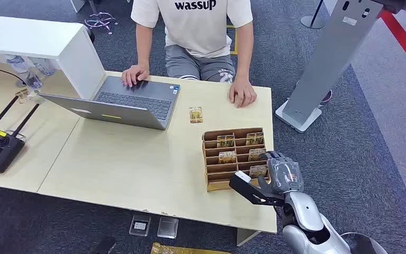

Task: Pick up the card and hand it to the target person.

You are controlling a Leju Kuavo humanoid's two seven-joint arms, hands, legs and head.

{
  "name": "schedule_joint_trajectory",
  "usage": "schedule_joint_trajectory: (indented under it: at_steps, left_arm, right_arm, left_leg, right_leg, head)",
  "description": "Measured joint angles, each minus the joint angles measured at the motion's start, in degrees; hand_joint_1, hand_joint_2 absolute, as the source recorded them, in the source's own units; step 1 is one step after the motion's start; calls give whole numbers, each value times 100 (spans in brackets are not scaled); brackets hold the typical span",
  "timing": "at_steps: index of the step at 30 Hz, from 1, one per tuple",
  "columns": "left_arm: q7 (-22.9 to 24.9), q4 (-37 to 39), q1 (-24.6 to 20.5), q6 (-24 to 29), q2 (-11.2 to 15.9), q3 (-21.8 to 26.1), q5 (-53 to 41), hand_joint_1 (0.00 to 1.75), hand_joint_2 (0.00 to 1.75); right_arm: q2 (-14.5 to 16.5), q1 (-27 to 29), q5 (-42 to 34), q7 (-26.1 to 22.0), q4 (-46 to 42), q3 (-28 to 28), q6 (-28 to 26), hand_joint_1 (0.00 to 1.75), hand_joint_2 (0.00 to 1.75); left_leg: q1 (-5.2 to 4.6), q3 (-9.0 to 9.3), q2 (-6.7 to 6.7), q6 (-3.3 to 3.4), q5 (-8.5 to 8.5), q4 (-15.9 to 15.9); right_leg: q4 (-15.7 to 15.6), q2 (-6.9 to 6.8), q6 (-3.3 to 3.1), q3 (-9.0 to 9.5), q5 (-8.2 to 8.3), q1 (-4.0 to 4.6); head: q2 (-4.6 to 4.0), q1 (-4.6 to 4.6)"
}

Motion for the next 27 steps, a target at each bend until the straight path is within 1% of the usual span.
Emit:
schedule_joint_trajectory:
  at_steps: [4, 7, 9, 15, 27]
  left_arm:
    - [0, 0, -1, 0, 2, -8, 0, 0, 0]
    - [1, 0, -3, 0, 2, -17, 0, 0, 0]
    - [1, 0, -5, 0, 4, -26, 0, 0, 0]
    - [2, 0, -11, 0, 16, -48, 2, 0, 0]
    - [13, 0, -17, 1, 17, -55, 39, 0, 0]
  right_arm:
    - [-10, 14, 3, 7, -50, -1, 5, 72, 175]
    - [-13, 28, 3, 10, -67, -1, 16, 82, 175]
    - [-14, 36, 2, 11, -68, -1, 30, 85, 175]
    - [-13, 60, -42, 13, -65, -1, 50, 80, 175]
    - [-5, 90, -128, -48, -18, 10, 50, 79, 175]
  left_leg:
    - [0, 0, 0, 0, 0, 0]
    - [0, 0, 0, 0, 0, 0]
    - [0, 0, 0, 0, 0, 0]
    - [0, 0, 0, 0, 0, 0]
    - [0, -1, 0, 0, 0, 0]
  right_leg:
    - [0, 0, 0, 0, 0, 0]
    - [0, 0, 0, 0, 0, 0]
    - [0, 0, 0, 0, 0, 0]
    - [0, 0, 0, 0, 0, 0]
    - [0, 0, 0, 0, 0, 0]
  head:
    - [0, 2]
    - [0, 3]
    - [0, 3]
    - [0, 0]
    - [0, 3]
